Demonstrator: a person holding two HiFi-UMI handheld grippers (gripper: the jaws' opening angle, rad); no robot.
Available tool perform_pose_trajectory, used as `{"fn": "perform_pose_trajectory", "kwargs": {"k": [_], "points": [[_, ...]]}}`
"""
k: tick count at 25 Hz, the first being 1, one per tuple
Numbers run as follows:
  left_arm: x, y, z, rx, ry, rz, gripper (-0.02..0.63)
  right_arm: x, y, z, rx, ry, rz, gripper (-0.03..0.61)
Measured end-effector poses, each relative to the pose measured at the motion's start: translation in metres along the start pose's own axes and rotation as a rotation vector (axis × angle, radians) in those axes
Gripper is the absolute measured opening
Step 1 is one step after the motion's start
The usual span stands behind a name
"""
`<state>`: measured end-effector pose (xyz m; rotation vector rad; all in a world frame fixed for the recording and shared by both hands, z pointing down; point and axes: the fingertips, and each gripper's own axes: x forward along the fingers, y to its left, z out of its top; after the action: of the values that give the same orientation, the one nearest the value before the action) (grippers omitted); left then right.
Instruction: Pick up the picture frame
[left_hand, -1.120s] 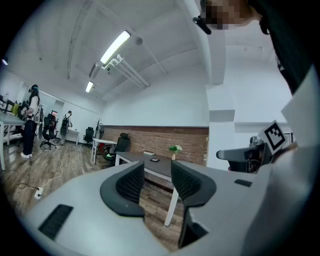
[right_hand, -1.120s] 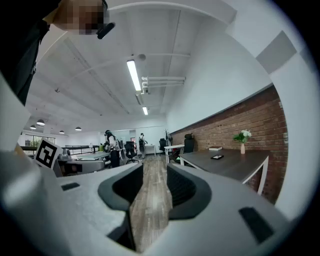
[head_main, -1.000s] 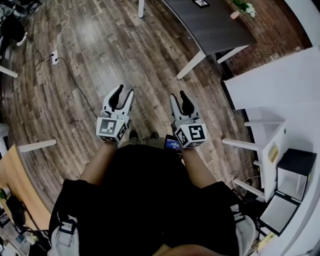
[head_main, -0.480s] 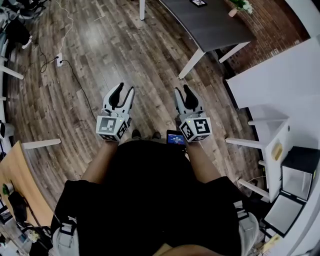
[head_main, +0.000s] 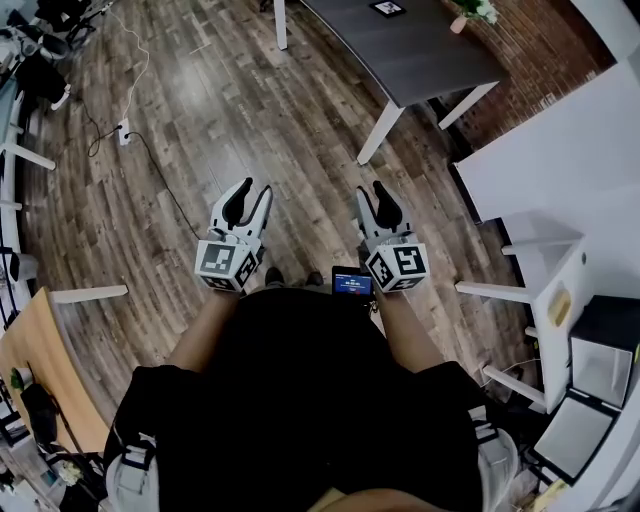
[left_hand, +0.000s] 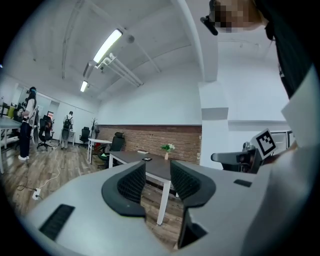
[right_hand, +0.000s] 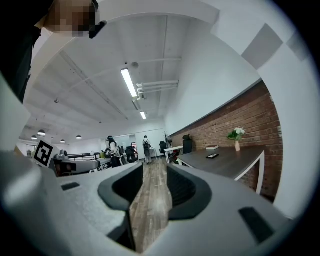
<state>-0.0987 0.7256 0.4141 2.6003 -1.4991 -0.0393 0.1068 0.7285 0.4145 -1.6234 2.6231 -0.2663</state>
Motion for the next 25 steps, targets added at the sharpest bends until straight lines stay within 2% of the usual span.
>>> {"fn": "perform_pose_trajectory", "kwargs": {"k": [6,13,20,25], "points": [[0.011,-0.018,-0.007,-0.005,0.009,0.012,0.137,-0.006,-0.021,-0.011,0.02,0.024,0.039,0.152],[0.02,-0.034,-0.018,0.007,0.043,0.013,0.137,-0.017,-0.037,-0.001,0.024,-0.046,0.056,0.152],[0.038,0.003,-0.028,-0.037,0.048,0.055,0.137,0.013,-0.046,0.003,0.005,-0.081,0.056,0.152],[0.077,0.046,-0.028,-0.067,0.039,0.067,0.137,0.07,-0.057,0.006,0.0,-0.06,0.057,0.15]]}}
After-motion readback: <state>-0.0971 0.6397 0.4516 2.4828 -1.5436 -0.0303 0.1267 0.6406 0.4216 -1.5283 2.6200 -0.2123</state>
